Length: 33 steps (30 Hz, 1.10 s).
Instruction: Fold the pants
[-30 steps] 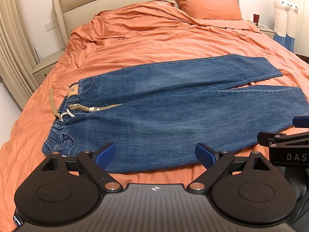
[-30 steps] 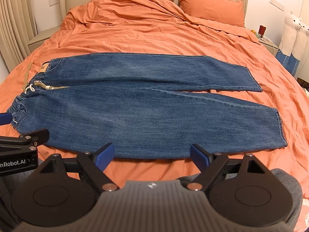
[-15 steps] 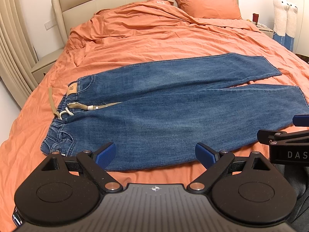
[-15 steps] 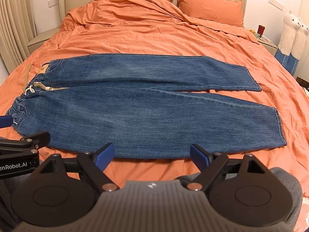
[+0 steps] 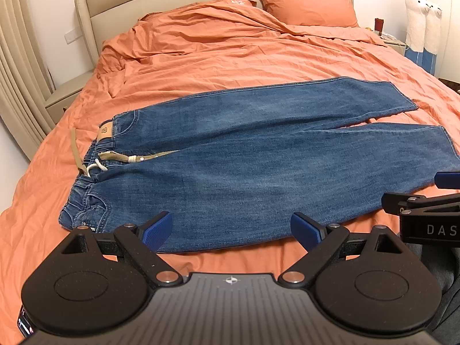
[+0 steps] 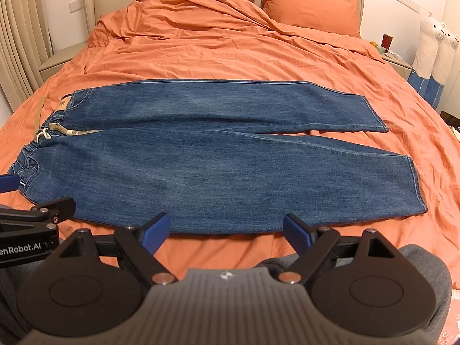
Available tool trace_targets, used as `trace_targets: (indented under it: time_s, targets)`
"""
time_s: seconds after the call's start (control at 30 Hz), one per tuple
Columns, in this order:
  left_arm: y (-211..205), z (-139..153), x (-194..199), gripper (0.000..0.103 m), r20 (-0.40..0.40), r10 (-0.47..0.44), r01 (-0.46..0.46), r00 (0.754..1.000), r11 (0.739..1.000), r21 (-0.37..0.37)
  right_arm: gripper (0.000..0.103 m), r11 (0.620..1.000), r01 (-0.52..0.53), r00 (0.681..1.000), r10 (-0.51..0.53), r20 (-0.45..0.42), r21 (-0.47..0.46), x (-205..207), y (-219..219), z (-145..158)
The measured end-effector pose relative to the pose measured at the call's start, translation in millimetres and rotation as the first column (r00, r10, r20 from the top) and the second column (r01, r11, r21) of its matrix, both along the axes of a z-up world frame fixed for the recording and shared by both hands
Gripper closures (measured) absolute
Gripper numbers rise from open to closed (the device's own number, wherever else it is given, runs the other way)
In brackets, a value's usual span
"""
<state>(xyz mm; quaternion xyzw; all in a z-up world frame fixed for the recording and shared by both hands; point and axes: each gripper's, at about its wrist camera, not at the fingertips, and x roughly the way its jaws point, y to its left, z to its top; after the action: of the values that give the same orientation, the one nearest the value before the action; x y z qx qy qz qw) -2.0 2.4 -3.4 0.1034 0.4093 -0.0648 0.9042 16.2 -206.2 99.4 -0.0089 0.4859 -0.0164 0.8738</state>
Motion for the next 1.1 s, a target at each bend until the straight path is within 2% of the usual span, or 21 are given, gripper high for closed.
trace_targets:
  time_s: [0.47,0.53,0.63,0.7,0.8,0.93,1.1]
  targets:
    - [8.1,-4.2,4.9,0.000,-0.010,-0.011,0.011,1.000,1.000,-0.007,0.021,1.000,-0.009,1.000,0.009,0.005,0.007,1.0,-0.3,-3.2]
    - [15.2,-4.6,8.2,0.006,-0.007,-0.022,0.022,1.000,1.000,-0.022,0.021,1.000,-0.025,0.999,0.025,0.022,0.013,2.0,-2.7,-4.7]
    - [33.3,-3.9,17.9,0.011,-0.002,-0.036,0.036,0.999,0.999,-0.028,0.021,0.999,-0.043,0.994,0.042,0.103,0.005,4.1,-16.4,-0.2]
    - [45.9,-2.1,25.6,0.016,0.006,-0.046,0.046,0.999,0.999,-0.005,0.021,0.999,-0.050,0.989,0.051,0.142,-0.016,7.7,-27.0,2.9]
    - [71.5,0.9,39.3,0.023,0.019,-0.077,0.077,0.997,0.996,0.033,0.021,0.996,-0.090,0.976,0.085,0.198,0.014,15.7,-51.1,7.2]
    - [106.0,2.6,55.3,0.028,0.028,-0.145,0.141,0.989,0.985,0.102,0.021,0.994,-0.077,0.984,0.063,0.169,0.080,33.0,-84.3,8.0]
    - [146.8,-10.7,83.2,0.028,-0.069,-0.262,0.271,0.963,0.939,0.210,0.021,0.998,-0.053,0.989,0.048,0.138,0.031,51.2,-114.9,8.1]
